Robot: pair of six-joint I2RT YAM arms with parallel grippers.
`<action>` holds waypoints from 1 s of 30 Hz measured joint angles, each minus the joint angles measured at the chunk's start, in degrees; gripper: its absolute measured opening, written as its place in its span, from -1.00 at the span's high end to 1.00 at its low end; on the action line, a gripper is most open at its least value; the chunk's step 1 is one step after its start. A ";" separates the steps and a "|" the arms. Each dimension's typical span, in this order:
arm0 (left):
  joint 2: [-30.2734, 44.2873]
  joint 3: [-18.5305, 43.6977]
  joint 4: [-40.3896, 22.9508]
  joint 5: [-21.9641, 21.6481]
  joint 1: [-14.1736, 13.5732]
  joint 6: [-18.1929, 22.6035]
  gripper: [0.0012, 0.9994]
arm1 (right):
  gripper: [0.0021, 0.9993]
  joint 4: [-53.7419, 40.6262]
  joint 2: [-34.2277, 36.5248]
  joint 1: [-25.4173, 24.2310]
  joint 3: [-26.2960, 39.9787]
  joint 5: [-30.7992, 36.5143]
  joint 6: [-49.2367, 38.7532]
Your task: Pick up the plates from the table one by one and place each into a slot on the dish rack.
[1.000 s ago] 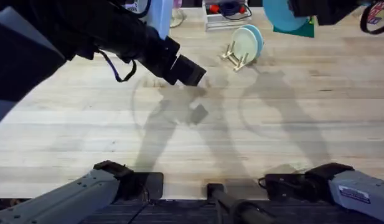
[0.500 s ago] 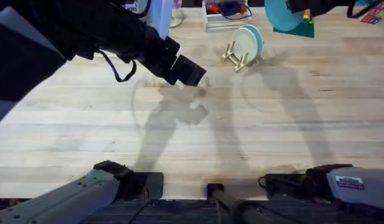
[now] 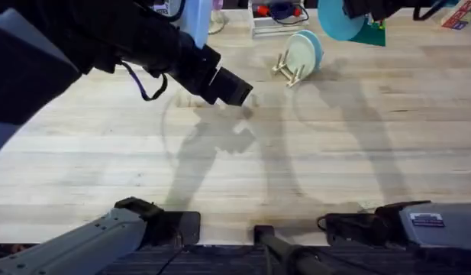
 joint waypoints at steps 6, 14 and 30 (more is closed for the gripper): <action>0.00 0.00 0.01 0.00 0.00 0.00 -0.99 | 0.95 -0.09 0.00 0.00 0.00 -0.41 0.03; 0.00 0.00 -0.01 -0.02 0.00 0.00 -0.99 | 0.95 -2.22 0.00 0.17 0.00 -3.23 0.11; 0.00 0.00 -0.43 0.00 0.00 0.00 -0.99 | 0.95 -2.27 0.92 5.99 0.10 -2.27 1.20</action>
